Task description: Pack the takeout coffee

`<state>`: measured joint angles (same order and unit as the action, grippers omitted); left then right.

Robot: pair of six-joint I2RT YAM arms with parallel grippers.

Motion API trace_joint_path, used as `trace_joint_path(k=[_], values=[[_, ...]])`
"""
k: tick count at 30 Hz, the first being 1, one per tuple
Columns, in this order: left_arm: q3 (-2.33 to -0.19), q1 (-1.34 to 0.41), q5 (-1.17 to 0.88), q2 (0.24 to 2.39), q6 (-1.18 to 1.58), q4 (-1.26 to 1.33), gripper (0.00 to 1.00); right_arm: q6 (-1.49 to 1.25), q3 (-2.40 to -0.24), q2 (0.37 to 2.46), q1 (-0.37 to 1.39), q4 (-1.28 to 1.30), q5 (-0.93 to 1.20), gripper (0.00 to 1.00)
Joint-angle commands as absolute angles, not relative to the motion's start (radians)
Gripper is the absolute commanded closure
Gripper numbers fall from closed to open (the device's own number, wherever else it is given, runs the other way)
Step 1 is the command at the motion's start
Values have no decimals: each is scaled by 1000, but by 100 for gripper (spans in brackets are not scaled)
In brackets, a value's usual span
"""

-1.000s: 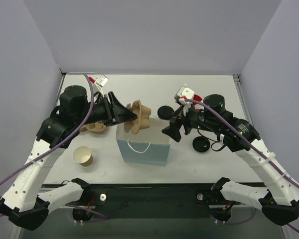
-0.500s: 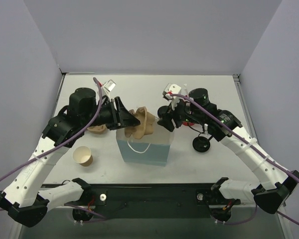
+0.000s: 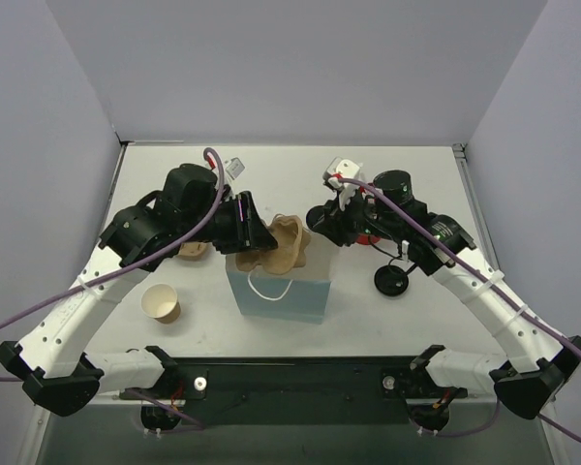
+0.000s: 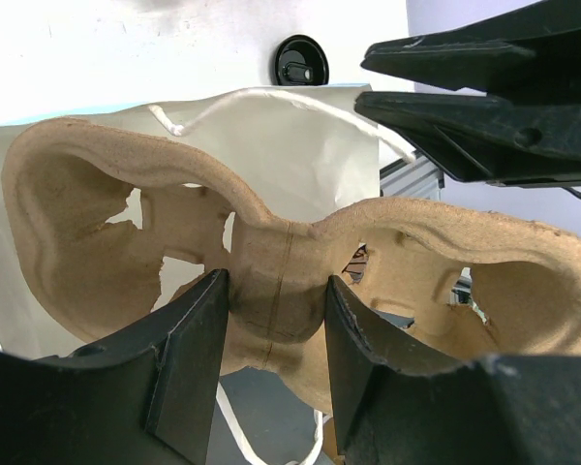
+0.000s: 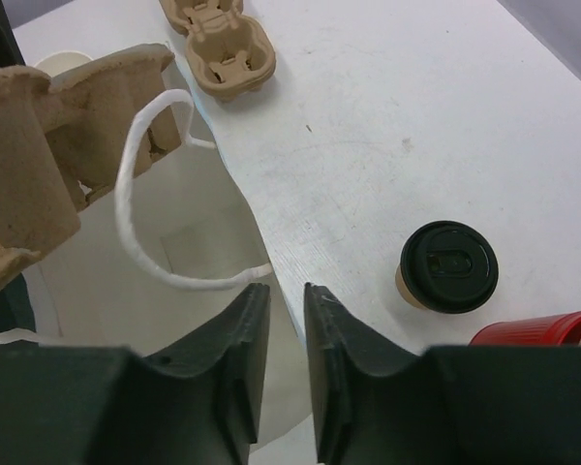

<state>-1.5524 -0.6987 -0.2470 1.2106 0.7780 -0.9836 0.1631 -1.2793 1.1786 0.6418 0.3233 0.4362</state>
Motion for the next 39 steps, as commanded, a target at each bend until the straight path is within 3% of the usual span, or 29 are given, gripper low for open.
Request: trace_joint_path(k=[1, 7, 13, 32, 39], values=[[-1632, -733, -160, 1230, 779, -1040, 59, 161, -1255, 1092, 623, 279, 426, 67], [-1674, -773, -115, 1270, 761, -1106, 60, 245, -1224, 1078, 601, 311, 520, 48], [-1700, -778, -107, 1292, 746, -1134, 60, 287, -1221, 1103, 594, 308, 650, 43], [-1770, -779, -66, 1361, 689, -1236, 60, 314, -1301, 1252, 614, 189, 673, 43], [-1787, -781, -49, 1382, 669, -1253, 60, 270, -1293, 1290, 621, 144, 736, 52]])
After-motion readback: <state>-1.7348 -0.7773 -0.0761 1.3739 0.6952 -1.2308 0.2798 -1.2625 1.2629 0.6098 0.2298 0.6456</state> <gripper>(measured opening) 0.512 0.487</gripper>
